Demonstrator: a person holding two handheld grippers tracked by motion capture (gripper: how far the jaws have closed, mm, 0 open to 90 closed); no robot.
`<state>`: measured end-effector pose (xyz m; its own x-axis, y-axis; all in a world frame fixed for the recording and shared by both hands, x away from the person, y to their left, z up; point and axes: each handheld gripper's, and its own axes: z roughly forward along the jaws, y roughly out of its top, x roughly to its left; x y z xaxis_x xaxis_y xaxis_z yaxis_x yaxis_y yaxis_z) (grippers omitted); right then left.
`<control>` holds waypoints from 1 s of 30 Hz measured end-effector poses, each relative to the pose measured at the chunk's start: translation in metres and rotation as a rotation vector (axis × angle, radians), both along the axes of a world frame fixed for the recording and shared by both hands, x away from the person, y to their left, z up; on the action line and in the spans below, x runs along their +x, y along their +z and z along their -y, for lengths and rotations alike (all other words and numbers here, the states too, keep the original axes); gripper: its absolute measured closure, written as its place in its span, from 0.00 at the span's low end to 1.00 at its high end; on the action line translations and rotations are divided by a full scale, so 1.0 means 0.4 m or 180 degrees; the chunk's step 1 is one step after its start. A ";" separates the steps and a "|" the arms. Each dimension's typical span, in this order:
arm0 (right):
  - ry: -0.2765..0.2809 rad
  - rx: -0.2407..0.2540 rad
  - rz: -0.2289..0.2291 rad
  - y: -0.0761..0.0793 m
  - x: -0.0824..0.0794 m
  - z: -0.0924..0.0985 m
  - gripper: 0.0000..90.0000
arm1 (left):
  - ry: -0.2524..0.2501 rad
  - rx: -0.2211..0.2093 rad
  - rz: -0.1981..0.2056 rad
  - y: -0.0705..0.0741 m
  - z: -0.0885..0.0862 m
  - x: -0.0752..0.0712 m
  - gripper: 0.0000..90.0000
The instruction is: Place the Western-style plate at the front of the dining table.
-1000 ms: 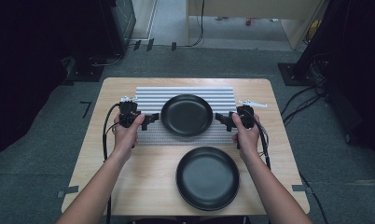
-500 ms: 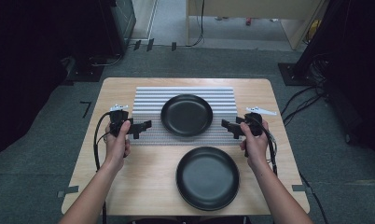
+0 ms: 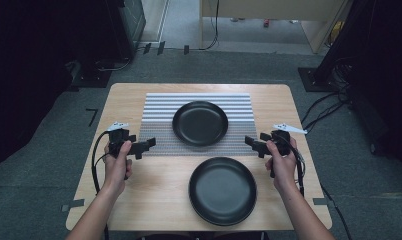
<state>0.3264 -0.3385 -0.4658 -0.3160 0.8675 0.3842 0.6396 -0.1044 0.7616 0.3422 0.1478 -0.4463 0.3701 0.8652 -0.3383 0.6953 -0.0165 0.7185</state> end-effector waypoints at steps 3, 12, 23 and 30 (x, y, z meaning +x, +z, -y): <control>-0.0015 -0.0010 0.0010 -0.002 -0.015 0.015 0.25 | 0.0024 -0.0021 0.0004 -0.005 -0.012 -0.014 0.12; -0.0062 0.0002 0.0008 -0.015 -0.066 0.055 0.25 | 0.0096 -0.0028 0.0033 -0.015 -0.053 -0.059 0.11; -0.0148 -0.0016 -0.0020 -0.036 -0.125 0.107 0.25 | 0.0243 -0.0067 -0.0017 -0.046 -0.124 -0.114 0.11; -0.0193 -0.0016 -0.0060 -0.052 -0.159 0.134 0.25 | 0.0317 -0.0092 -0.0059 -0.068 -0.157 -0.146 0.11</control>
